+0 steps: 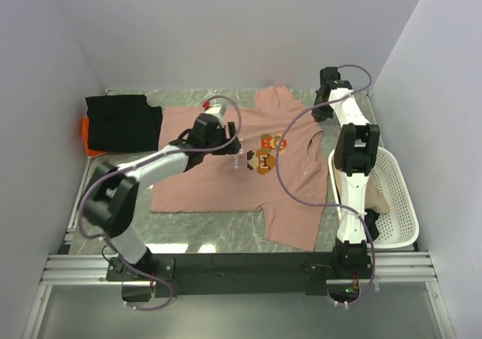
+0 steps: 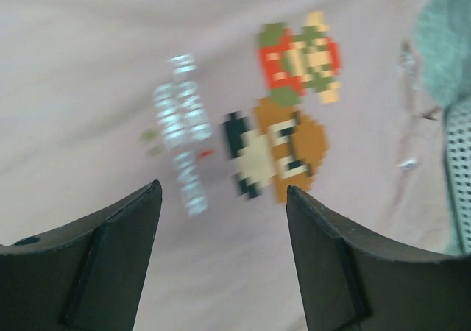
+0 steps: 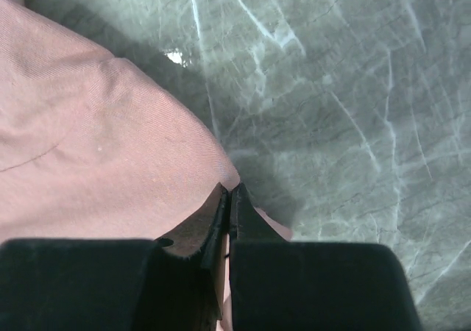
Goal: Fold and stack the t-shirts
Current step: Flatten the tshirt out, then fold the tshirt
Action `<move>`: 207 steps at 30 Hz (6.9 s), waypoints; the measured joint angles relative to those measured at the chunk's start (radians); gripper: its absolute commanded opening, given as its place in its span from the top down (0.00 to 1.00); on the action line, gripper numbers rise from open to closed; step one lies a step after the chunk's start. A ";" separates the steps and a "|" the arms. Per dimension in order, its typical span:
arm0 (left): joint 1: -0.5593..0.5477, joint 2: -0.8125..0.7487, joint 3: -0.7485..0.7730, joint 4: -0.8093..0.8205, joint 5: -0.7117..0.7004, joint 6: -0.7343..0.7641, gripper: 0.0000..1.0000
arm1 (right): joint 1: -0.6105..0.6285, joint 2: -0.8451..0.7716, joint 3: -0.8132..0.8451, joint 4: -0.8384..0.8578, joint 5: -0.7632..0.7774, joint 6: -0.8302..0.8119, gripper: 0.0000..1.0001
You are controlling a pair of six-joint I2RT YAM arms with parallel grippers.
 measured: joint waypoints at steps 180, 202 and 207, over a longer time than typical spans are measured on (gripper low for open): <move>0.256 -0.961 -0.718 -0.190 -0.315 -0.316 0.99 | 1.130 -1.409 -1.760 -0.199 0.232 1.643 1.00; 0.256 -1.133 -0.706 -0.366 -0.329 -0.344 0.99 | 1.412 -1.125 -1.435 -0.391 0.282 1.657 1.00; 0.256 -1.164 -0.693 -0.390 -0.347 -0.351 0.99 | 1.395 -1.125 -1.352 -0.420 0.369 1.639 1.00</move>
